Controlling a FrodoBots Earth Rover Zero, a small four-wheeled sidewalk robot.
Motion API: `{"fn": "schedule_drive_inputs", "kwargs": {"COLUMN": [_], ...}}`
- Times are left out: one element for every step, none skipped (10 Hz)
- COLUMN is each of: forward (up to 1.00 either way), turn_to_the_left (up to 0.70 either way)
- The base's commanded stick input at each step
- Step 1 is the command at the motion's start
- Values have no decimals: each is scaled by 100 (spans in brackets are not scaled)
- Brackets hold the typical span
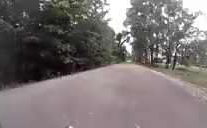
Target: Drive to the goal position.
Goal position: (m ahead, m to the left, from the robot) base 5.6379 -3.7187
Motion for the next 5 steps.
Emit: {"fn": "schedule_drive_inputs", "kwargs": {"forward": [100,100,100,100,100], "turn_to_the_left": [-16,-23,-31,-31,-30]}}
